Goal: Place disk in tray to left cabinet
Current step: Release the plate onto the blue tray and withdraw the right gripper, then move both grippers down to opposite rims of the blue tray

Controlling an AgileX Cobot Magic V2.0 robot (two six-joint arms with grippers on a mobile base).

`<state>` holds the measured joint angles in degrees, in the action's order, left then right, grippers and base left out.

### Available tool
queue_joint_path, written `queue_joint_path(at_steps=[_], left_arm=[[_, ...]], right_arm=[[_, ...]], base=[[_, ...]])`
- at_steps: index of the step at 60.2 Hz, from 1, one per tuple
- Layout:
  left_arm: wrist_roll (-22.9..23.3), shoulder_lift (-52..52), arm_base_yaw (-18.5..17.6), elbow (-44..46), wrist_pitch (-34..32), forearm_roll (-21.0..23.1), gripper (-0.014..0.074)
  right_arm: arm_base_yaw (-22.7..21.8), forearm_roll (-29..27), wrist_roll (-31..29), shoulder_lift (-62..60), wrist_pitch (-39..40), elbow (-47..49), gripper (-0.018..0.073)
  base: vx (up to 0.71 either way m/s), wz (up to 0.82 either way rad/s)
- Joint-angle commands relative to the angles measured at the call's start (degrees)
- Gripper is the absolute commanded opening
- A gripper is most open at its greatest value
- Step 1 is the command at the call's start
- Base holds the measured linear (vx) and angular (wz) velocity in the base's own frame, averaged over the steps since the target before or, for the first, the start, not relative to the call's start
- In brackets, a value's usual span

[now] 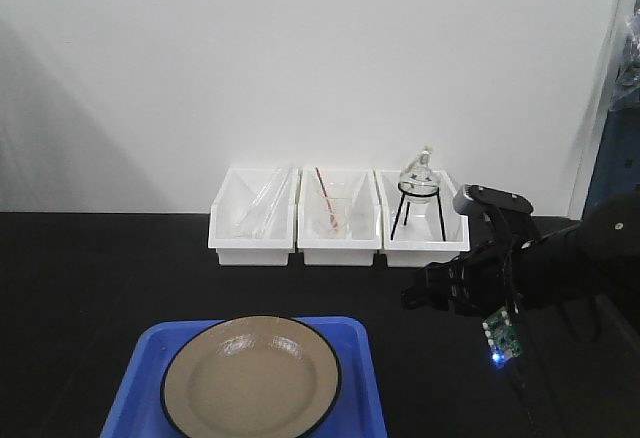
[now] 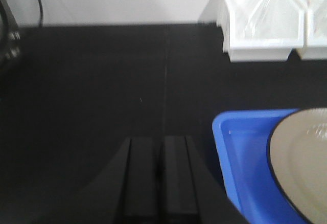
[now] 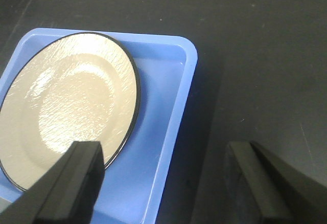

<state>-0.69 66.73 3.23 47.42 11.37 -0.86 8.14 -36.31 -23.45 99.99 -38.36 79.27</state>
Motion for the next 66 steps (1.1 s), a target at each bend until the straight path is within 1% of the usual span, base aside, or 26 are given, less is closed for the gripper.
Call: queue_joint_path(at_steps=[1,5,10,12,16,23,27,29,33,42,46,51,66], left_arm=[[0.14,2.43,-0.12,3.56,-1.97,3.21,0.0307],[0.00,4.65,-0.12,4.69,-0.75,5.48,0.0409],[-0.66,7.05,-0.12,6.74,2.26,5.81,0.0529],[-1.20,8.05,-0.12,8.05,4.57,5.81,0.0563],[-2.22,10.32,-0.12,11.21,10.01,5.81,0.0598],[-5.39,15.95,-0.12,18.24,19.62,6.14,0.0594],[-8.54,19.09,-0.12,21.71,23.01,8.38,0.0580],[-9.78,20.85,-0.12,23.42,23.94,9.71,0.0574],[-12.68,24.27,-0.12,26.33,25.07,13.73,0.0561],[-17.49,31.52,-0.12,31.04,25.23,22.91,0.0554],[-19.72,34.82,-0.12,32.94,25.60,25.18,0.0554],[-20.90,39.39,-0.12,34.98,26.62,26.91,0.0554],[-20.97,47.08,-0.12,37.90,29.48,28.26,0.0554]], right_arm=[[-0.20,-1.21,0.07,-2.88,1.86,1.62,0.0550],[-0.20,-1.21,0.07,-2.88,1.71,1.62,0.0550],[-0.20,-1.21,0.11,-2.83,1.60,1.62,0.0550],[-0.20,-1.28,0.11,-2.82,1.72,1.62,0.0550],[-0.20,-1.48,0.11,-2.50,2.04,1.62,0.0550],[-0.16,-3.71,0.11,-0.80,1.53,1.62,0.0550],[-0.16,-5.19,0.11,0.61,1.03,1.62,0.0550],[-0.16,-5.91,0.11,1.46,0.91,1.62,0.0550],[-0.16,-6.87,0.11,3.00,0.91,1.62,0.0550],[-0.16,-6.94,0.11,6.01,0.63,1.62,0.0550],[-0.16,-6.94,0.11,6.97,0.37,1.62,0.0550],[-0.16,-6.89,0.11,8.02,0.25,1.67,0.0550],[-0.16,-6.81,0.11,9.18,0.40,1.67,0.0550]], base=[[0.00,0.00],[0.00,0.00],[0.00,0.00],[0.00,0.00],[0.00,0.00],[0.00,0.00],[0.00,0.00],[0.00,0.00],[0.00,0.00],[0.00,0.00],[0.00,0.00],[0.00,0.00],[0.00,0.00]])
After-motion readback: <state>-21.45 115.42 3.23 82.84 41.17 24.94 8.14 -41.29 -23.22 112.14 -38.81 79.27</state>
